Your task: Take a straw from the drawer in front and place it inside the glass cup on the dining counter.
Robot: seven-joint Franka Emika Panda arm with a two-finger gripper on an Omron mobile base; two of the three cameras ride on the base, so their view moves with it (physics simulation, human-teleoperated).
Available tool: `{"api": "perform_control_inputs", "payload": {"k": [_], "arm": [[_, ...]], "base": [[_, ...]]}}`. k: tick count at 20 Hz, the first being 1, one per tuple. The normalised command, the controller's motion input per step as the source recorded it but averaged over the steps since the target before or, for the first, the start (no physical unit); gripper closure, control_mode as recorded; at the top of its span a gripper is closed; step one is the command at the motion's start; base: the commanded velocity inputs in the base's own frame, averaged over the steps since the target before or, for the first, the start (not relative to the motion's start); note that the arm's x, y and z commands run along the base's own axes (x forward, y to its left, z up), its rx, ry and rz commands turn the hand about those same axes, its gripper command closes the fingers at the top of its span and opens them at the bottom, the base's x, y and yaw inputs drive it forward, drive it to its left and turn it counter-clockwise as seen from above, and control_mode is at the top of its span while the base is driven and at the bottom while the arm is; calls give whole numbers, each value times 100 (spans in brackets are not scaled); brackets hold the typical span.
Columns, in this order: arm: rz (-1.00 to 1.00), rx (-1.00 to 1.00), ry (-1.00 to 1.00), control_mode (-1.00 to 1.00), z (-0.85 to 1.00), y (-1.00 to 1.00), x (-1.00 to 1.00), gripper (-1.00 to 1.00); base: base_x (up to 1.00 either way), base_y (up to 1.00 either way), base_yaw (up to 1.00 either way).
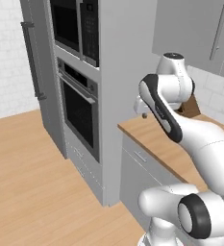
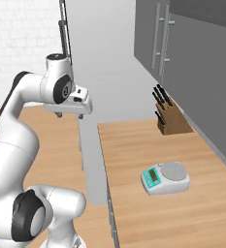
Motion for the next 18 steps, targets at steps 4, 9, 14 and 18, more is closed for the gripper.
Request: {"api": "perform_control_inputs", "payload": {"k": [4,9,14,18], "arm": [[0,-29,34,-100,-92,73,1,-100],[0,-48,41,-100,-99,73,12,-100],[0,-28,28,-100,-97,10,5,-100],[0,-16,5,-100,-81,-18,-5,-100]], "base": [[0,0,0],[0,0,0],[0,0,0],[0,0,0]]}}
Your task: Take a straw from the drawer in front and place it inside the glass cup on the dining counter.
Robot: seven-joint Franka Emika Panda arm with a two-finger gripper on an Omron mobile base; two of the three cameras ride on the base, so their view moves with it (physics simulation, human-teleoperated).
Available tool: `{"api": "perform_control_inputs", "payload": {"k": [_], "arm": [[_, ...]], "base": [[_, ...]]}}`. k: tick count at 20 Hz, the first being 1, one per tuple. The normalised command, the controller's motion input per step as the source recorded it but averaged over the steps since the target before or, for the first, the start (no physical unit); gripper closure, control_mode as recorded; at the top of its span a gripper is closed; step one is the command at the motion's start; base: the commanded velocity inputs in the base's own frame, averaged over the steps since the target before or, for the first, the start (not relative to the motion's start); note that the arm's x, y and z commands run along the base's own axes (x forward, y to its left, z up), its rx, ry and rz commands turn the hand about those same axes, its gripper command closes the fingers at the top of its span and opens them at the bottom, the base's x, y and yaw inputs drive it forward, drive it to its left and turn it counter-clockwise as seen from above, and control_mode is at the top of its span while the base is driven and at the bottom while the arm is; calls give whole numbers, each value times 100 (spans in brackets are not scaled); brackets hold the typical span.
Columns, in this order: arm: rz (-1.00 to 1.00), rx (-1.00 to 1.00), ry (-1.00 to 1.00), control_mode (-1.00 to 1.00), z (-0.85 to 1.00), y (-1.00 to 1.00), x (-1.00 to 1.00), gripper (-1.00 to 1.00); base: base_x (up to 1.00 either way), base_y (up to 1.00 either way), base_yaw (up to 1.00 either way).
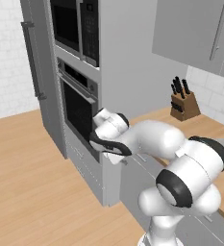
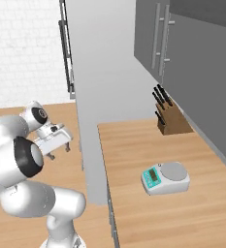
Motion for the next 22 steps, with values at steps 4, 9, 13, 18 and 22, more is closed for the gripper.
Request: {"api": "perform_control_inputs", "payload": {"k": [4,9,13,18,22], "arm": [[0,-14,0,-100,-59,-34,-6,-100],[5,-5,1,-100,-15,-60,-24,-100],[3,-5,-3,-100,-7,-53,-18,-100],[5,-7,-5,-100,-14,-8,7,-100],[13,-19,-1,-100,-20,0,29,-100]], "base": [[0,0,0],[0,0,0],[0,0,0],[0,0,0],[0,0,0]]}}
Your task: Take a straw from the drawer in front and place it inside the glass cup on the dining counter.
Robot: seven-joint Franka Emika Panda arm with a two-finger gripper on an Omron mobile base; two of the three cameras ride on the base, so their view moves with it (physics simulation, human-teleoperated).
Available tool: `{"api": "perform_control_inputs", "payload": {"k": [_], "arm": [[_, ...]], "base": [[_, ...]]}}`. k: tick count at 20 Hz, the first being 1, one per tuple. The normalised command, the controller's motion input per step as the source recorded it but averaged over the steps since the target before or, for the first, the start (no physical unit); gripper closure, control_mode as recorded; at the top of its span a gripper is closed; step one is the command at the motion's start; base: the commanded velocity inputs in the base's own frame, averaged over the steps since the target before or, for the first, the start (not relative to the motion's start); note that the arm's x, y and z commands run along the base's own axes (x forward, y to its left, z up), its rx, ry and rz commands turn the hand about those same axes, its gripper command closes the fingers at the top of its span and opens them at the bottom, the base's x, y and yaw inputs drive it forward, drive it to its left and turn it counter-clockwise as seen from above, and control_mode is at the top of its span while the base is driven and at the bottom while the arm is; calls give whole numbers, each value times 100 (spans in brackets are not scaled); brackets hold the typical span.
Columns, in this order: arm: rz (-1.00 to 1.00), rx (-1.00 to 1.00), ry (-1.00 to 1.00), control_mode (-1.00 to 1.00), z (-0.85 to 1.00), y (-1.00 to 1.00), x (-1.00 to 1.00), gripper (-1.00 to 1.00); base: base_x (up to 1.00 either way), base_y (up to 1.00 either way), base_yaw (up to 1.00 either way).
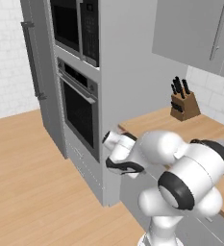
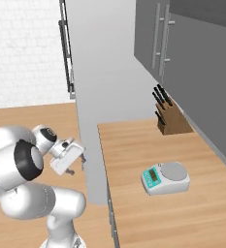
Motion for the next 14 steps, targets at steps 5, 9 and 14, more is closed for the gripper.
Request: {"api": "perform_control_inputs", "payload": {"k": [5,9,14], "arm": [[18,-17,-12,-100,-2,0,3,-100],[14,-8,0,-100,-12,-2,11,-100],[7,-4,-1,-100,-12,-16,19,-100]], "base": [[0,0,0],[0,0,0],[0,0,0]]}}
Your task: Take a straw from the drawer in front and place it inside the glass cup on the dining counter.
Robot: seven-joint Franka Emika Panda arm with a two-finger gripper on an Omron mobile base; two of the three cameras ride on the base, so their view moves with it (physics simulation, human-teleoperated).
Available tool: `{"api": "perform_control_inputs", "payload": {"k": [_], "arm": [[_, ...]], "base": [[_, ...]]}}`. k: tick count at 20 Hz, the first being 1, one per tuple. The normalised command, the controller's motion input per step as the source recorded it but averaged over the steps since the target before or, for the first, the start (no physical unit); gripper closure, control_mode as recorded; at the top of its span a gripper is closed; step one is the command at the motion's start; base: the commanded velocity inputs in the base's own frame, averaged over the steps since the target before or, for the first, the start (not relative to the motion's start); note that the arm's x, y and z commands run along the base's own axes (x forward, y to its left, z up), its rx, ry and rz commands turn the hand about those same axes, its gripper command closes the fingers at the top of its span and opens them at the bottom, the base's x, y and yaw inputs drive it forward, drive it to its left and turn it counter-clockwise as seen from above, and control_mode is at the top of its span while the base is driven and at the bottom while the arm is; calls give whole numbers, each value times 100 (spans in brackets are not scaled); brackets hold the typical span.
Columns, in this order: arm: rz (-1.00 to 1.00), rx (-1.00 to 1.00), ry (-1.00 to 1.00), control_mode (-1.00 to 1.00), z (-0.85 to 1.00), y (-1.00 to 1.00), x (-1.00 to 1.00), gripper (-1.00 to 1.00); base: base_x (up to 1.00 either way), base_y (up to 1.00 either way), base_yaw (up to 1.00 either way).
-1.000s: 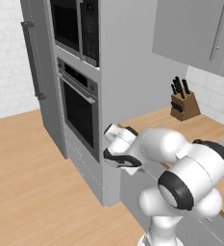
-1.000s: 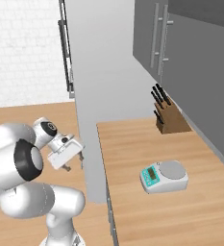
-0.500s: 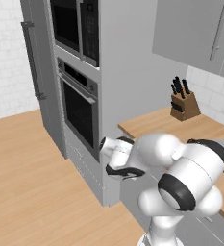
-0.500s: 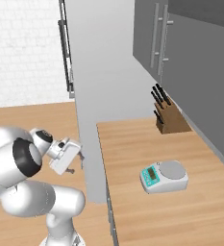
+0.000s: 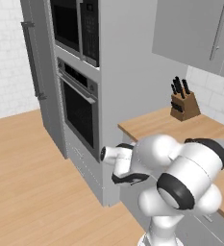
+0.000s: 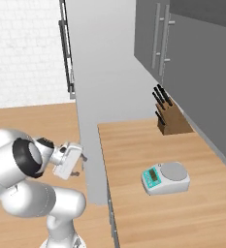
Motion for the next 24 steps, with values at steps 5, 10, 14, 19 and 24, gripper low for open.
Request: {"api": "perform_control_inputs", "payload": {"k": [5,10,14,19,24], "arm": [[5,-1,-3,-100,-3,-21,16,-100],[5,-2,-1,-100,-16,-2,20,-100],[4,-3,-1,-100,-28,0,20,-100],[5,-3,-2,-100,-26,0,27,-100],[6,-4,-3,-100,-21,0,30,-100]], "base": [[0,0,0],[0,0,0],[0,0,0],[0,0,0],[0,0,0]]}}
